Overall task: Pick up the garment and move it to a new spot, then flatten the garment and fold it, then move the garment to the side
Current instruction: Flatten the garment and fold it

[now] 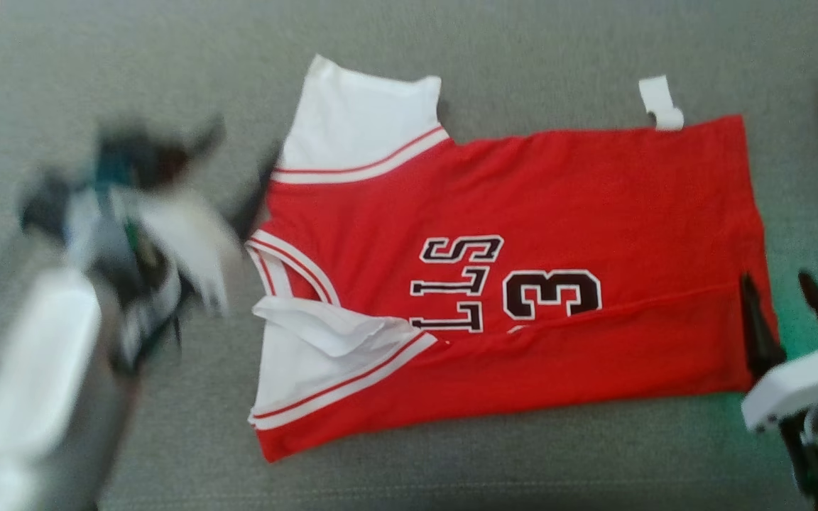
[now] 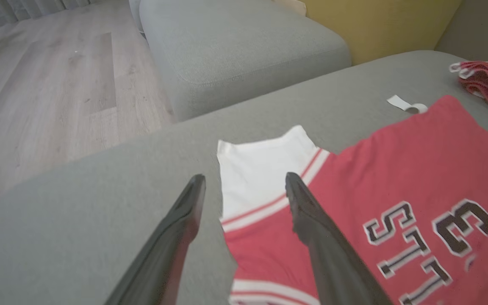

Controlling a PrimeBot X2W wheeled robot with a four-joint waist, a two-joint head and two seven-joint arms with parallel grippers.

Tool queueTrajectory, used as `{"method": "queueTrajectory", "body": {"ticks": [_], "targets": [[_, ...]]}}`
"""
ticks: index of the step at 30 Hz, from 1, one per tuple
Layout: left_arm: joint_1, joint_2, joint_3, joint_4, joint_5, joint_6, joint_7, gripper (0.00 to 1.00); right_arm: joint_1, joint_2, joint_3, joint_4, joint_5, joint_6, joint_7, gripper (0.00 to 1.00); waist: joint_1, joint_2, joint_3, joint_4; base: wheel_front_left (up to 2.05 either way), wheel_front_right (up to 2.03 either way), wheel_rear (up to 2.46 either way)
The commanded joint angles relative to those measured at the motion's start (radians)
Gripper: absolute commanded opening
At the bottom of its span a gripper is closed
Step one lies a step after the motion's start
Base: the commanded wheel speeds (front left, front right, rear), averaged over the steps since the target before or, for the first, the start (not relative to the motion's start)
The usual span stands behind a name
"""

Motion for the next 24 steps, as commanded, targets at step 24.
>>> {"method": "queueTrajectory", "body": {"ticks": [24], "targets": [[-0.769,0.215,-0.334,0.582,-0.278,-0.060,0.103,1.00,-0.148,0.003,0.032,-0.069,-0.006,-0.001,-0.044,1.00,0.0000,0.0000,0.278,-0.161,0.00,0.00,0.00]]}}
